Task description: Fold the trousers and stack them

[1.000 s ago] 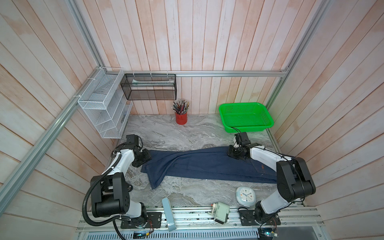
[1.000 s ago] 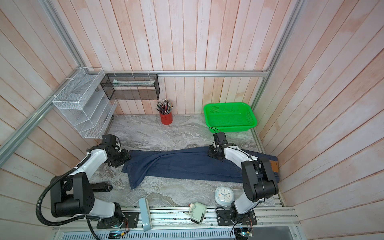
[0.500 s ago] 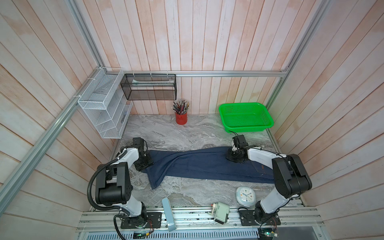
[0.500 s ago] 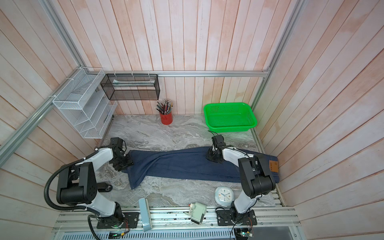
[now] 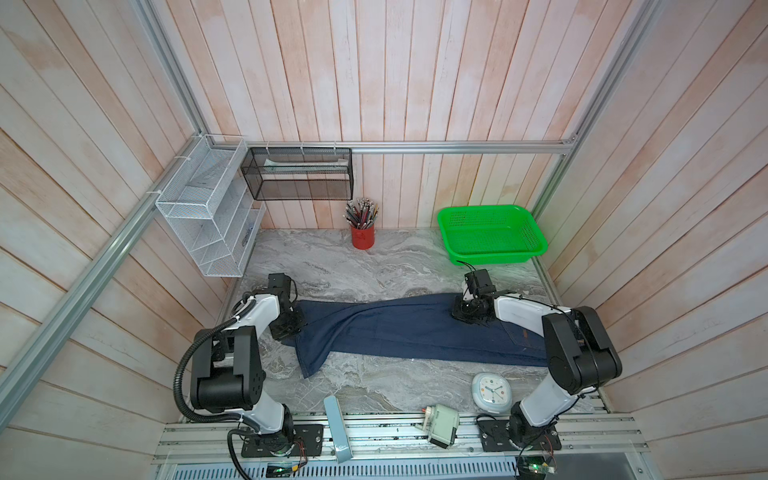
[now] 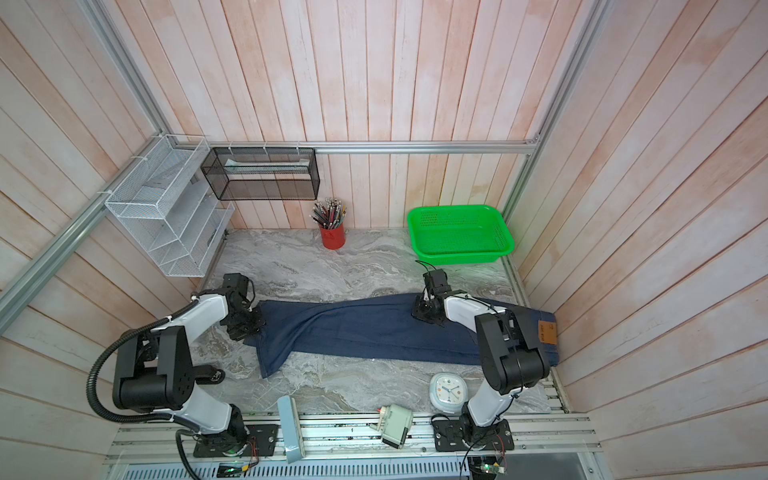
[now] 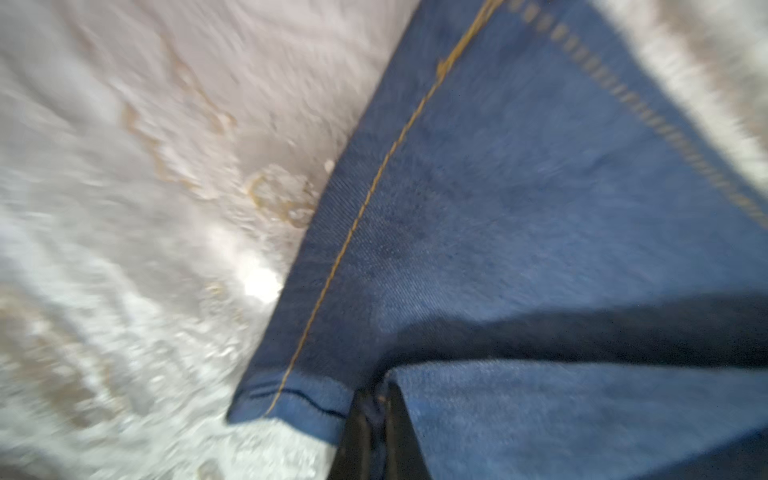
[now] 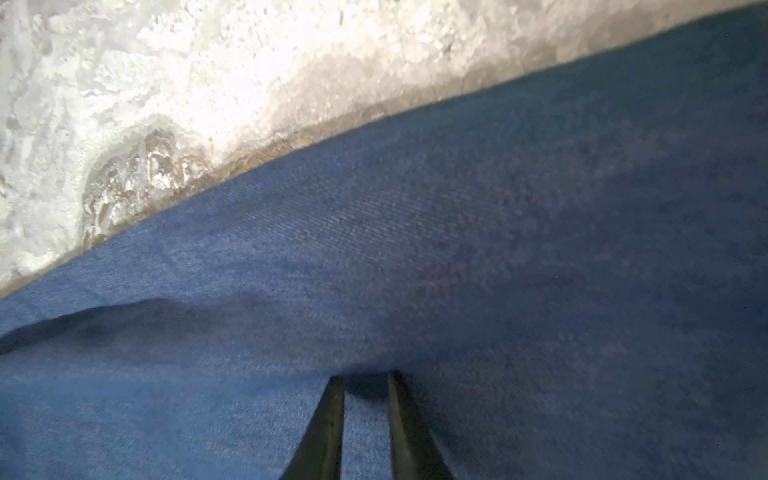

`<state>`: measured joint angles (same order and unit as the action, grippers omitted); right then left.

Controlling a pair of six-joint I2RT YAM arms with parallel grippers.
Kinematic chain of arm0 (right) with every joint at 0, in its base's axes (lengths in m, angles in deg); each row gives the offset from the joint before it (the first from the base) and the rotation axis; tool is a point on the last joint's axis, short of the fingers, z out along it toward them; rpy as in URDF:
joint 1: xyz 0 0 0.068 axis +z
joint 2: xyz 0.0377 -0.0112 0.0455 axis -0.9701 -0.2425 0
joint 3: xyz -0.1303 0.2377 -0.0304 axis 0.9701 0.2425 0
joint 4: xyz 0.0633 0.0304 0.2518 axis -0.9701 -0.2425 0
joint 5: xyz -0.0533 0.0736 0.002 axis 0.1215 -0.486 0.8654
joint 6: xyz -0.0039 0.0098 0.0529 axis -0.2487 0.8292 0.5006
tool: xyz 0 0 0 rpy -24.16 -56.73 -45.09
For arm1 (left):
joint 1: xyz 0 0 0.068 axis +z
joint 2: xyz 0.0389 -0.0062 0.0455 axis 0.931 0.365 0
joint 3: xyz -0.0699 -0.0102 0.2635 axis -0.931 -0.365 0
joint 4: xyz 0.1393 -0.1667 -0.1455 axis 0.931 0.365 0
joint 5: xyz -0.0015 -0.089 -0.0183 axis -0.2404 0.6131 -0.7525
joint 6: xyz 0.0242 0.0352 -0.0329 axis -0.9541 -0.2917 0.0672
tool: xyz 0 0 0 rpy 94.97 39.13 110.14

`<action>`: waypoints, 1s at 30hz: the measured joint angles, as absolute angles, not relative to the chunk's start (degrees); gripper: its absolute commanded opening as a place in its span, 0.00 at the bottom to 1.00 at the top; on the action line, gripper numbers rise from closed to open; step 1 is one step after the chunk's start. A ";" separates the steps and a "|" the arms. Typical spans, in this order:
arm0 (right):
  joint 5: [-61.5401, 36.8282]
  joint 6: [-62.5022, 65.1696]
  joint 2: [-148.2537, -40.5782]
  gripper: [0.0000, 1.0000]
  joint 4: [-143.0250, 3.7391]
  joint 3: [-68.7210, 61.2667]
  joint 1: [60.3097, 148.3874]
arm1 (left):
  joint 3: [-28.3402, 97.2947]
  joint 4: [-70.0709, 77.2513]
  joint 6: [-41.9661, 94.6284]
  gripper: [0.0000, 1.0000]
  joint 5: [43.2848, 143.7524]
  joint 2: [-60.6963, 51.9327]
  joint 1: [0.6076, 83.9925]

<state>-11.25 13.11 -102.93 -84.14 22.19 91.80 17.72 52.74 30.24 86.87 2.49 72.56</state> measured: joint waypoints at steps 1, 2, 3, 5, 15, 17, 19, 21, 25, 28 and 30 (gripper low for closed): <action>-11.23 12.93 -102.97 0.22 -84.03 22.19 91.80 | 19.14 53.68 30.13 0.00 86.13 1.48 72.53; -11.23 12.67 -103.04 0.22 -83.95 22.17 91.80 | 21.09 54.51 29.80 0.00 85.16 0.56 72.51; -11.23 12.45 -103.12 0.22 -83.90 22.13 91.80 | 23.08 55.01 29.38 0.00 84.33 0.06 72.51; -11.23 12.08 -103.26 0.22 -83.73 22.08 91.80 | 26.92 55.34 28.29 0.00 82.58 0.04 72.49; -11.14 10.64 -103.36 0.22 -83.82 21.93 91.80 | 36.21 54.46 23.16 0.00 80.14 16.35 72.21; -11.10 10.46 -103.36 0.22 -83.97 21.84 91.80 | 36.89 54.18 22.52 0.00 79.79 18.79 72.21; -10.95 10.29 -103.39 0.22 -84.12 21.76 91.80 | 38.00 53.98 22.06 0.00 79.59 20.17 72.21; -10.93 10.11 -103.50 0.22 -84.47 21.49 91.82 | 40.10 53.87 21.56 0.00 79.57 21.11 72.16; -10.64 9.63 -103.65 0.22 -85.21 21.04 91.98 | 44.63 53.26 21.08 0.19 79.59 21.94 71.75; -9.90 8.56 -103.61 0.24 -85.59 20.82 92.76 | 45.96 52.80 20.77 0.44 79.13 21.85 71.42; -8.83 7.29 -103.21 0.26 -86.15 20.80 94.07 | 44.91 52.50 21.23 0.52 79.11 21.00 71.44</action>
